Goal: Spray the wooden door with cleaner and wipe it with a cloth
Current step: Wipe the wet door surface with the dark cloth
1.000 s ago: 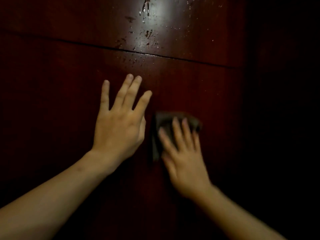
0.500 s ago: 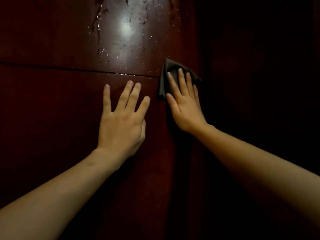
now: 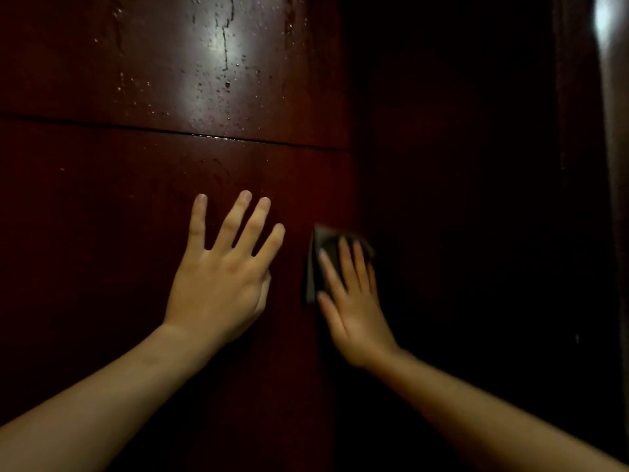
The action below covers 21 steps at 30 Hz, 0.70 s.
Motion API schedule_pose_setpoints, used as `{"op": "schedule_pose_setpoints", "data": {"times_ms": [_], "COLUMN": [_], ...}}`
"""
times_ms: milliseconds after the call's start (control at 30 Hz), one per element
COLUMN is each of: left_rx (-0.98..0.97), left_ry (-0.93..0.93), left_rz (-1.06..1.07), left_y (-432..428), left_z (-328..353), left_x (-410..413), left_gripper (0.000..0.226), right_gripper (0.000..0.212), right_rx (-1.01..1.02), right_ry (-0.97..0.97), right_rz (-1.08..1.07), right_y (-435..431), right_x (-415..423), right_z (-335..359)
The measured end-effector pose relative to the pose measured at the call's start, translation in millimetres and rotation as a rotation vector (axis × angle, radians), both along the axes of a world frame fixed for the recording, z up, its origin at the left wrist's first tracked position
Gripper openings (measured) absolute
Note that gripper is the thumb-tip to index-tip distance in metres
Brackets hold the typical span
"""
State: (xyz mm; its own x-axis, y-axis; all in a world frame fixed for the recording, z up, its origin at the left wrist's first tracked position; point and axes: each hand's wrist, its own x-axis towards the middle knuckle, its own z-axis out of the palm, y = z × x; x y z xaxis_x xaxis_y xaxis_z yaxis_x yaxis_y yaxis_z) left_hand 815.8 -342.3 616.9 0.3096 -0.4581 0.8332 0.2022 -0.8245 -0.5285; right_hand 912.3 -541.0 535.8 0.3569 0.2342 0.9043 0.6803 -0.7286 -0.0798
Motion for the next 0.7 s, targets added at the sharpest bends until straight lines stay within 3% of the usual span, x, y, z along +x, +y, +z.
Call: {"op": "schedule_pose_setpoints", "data": {"times_ms": [133,233,500,700], "left_rx": [0.022,0.005,-0.105,-0.162], "left_ry": [-0.01,-0.012,0.058,0.146], "left_rz": [0.024,0.054,-0.028,-0.089], "left_y": [1.4,0.0,-5.1,14.4], "left_z": [-1.7,-6.7,-22.1,-157.9], "left_x": [1.4,1.1,-5.2,-28.4], "left_gripper": [0.06,0.059,0.057,0.06], "right_gripper": [0.061,0.059,0.064,0.059], "right_rx": [0.158,0.212,0.179,0.094], "right_ry": [-0.068,-0.091,0.074,0.202], "right_rz": [0.011,0.025,0.05,0.017], "right_y": [-4.4,2.0,24.0,72.4], "right_x": [22.0,27.4,-10.3,-57.7], "right_z": [129.8,139.6,-87.7,-259.9]}}
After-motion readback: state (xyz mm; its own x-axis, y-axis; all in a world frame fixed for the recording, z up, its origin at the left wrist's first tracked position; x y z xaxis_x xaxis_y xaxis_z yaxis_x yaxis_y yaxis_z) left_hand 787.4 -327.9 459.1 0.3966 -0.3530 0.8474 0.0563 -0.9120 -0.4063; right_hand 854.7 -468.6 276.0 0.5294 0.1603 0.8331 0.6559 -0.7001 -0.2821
